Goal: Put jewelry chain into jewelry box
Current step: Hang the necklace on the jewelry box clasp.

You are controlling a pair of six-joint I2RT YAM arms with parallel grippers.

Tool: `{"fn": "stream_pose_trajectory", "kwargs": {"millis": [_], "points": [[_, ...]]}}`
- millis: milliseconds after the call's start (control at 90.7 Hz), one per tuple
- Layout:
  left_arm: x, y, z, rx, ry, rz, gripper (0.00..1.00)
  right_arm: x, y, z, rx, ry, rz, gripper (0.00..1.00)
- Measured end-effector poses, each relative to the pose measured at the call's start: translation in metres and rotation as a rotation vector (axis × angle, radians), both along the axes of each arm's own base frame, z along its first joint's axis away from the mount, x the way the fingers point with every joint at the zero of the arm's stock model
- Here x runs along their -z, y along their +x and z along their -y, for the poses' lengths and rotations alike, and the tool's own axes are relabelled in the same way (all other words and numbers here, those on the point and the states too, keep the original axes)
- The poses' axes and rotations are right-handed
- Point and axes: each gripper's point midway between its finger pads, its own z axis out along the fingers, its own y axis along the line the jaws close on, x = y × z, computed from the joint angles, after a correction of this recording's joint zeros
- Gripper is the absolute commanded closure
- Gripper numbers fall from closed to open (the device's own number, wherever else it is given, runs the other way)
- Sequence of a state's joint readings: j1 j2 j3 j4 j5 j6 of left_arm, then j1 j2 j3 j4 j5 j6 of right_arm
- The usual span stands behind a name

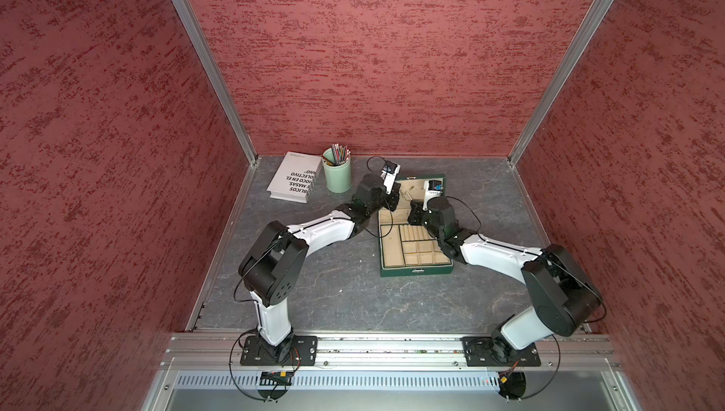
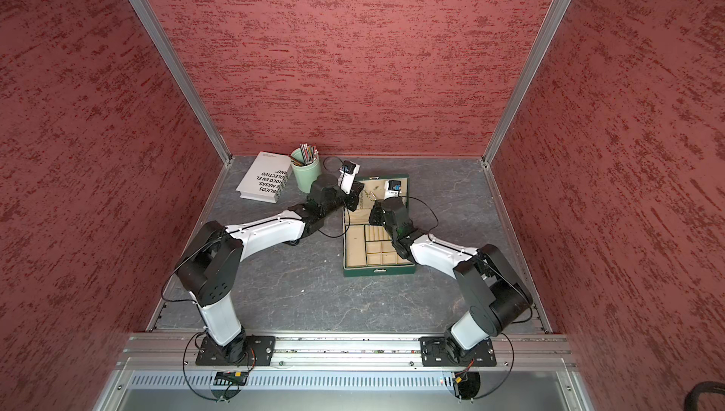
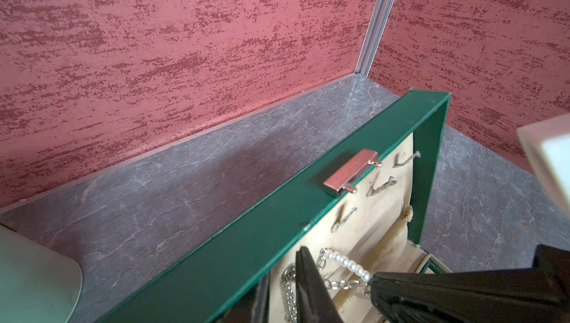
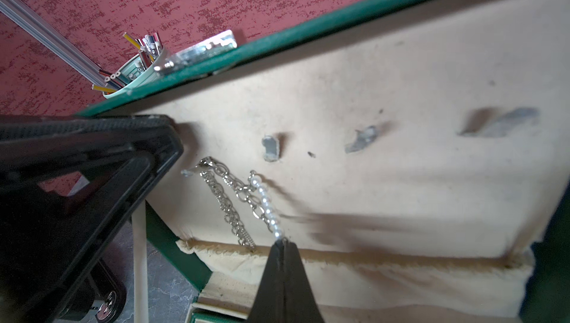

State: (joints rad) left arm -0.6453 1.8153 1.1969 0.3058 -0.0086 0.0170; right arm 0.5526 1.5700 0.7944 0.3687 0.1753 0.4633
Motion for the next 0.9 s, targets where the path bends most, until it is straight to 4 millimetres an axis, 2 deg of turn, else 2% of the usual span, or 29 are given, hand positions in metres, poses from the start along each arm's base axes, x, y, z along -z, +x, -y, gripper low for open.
{"fn": "stream_pose_trajectory", "kwargs": {"millis": [253, 430, 716, 904], "points": [[0.001, -0.008, 0.006, 0.034, 0.022, 0.003, 0.4, 0.004, -0.002, -0.001, -0.008, -0.001, -0.011, 1.0], [-0.011, -0.022, 0.006, 0.051, 0.018, 0.005, 0.15, 0.012, -0.006, 0.0, -0.015, -0.009, -0.039, 1.0], [-0.045, -0.035, 0.0, 0.054, -0.044, 0.041, 0.0, 0.018, -0.015, 0.001, -0.029, -0.011, -0.089, 1.0], [-0.047, -0.035, -0.007, 0.023, -0.089, 0.013, 0.0, 0.028, -0.02, -0.001, -0.043, -0.01, -0.137, 1.0]]}}
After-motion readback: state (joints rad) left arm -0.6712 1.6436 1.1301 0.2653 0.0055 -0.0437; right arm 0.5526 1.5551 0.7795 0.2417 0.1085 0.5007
